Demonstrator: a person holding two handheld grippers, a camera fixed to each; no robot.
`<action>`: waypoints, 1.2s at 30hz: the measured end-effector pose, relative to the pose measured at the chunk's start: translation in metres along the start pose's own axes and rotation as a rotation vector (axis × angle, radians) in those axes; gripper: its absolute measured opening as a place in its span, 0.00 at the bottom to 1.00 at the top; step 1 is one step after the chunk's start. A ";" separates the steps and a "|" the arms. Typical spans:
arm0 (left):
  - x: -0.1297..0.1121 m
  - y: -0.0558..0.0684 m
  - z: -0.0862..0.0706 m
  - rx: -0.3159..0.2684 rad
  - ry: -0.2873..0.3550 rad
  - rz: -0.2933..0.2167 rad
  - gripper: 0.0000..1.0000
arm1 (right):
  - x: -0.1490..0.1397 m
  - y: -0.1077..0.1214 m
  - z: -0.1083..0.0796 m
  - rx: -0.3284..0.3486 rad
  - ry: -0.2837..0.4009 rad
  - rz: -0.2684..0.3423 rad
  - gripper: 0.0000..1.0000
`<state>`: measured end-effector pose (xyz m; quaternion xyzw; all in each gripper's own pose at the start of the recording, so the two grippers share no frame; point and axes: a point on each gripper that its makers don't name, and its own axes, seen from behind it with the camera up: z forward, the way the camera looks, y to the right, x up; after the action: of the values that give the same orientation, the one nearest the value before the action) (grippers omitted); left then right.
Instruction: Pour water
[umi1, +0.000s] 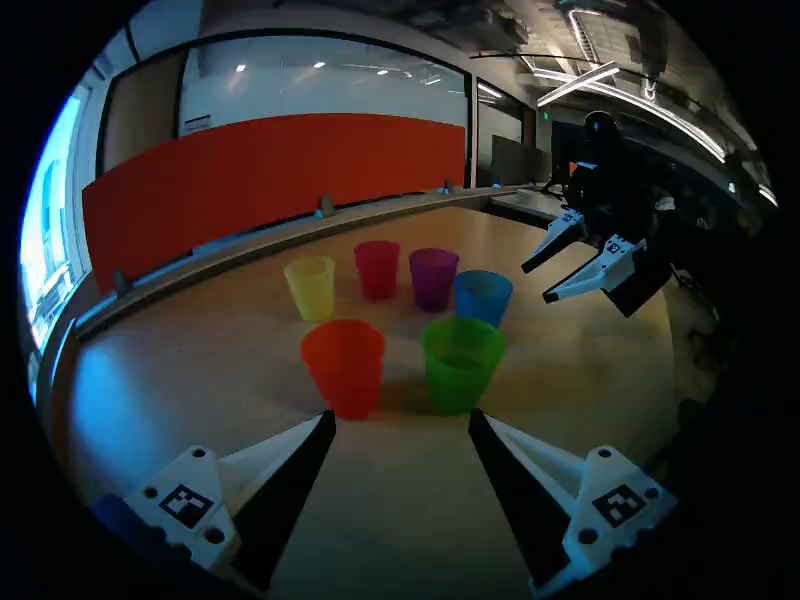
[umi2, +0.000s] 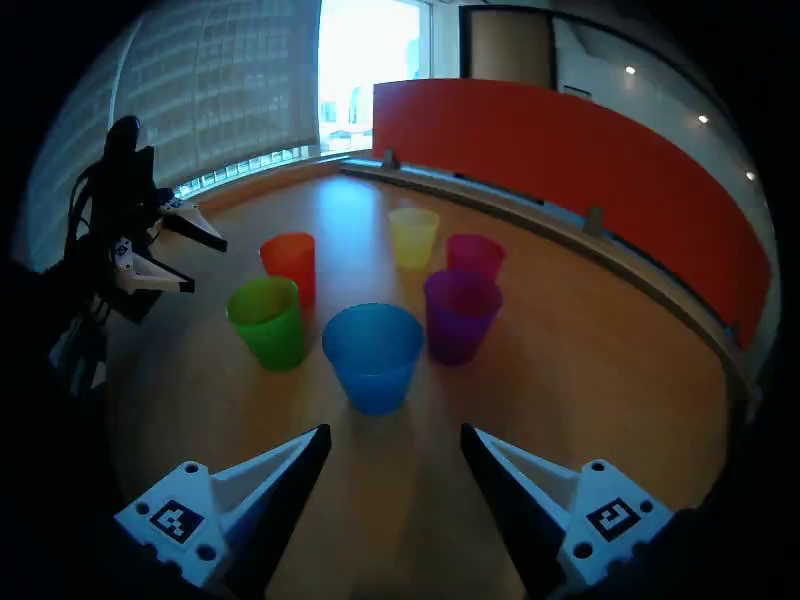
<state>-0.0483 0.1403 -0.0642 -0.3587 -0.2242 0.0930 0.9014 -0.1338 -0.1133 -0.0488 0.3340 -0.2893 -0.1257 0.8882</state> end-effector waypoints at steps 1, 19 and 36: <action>-0.001 -0.001 -0.001 0.008 0.004 -0.005 0.99 | -0.001 0.001 -0.002 -0.006 0.002 0.007 1.00; 0.026 -0.066 -0.038 0.304 0.198 -0.087 0.99 | 0.023 0.038 -0.031 -0.221 0.163 0.087 1.00; 0.042 -0.100 -0.070 0.537 0.345 -0.142 0.99 | 0.063 0.082 -0.073 -0.524 0.448 0.188 1.00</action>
<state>0.0227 0.0395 -0.0264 -0.1019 -0.0600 0.0233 0.9927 -0.0373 -0.0401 -0.0119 0.0860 -0.0749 -0.0369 0.9928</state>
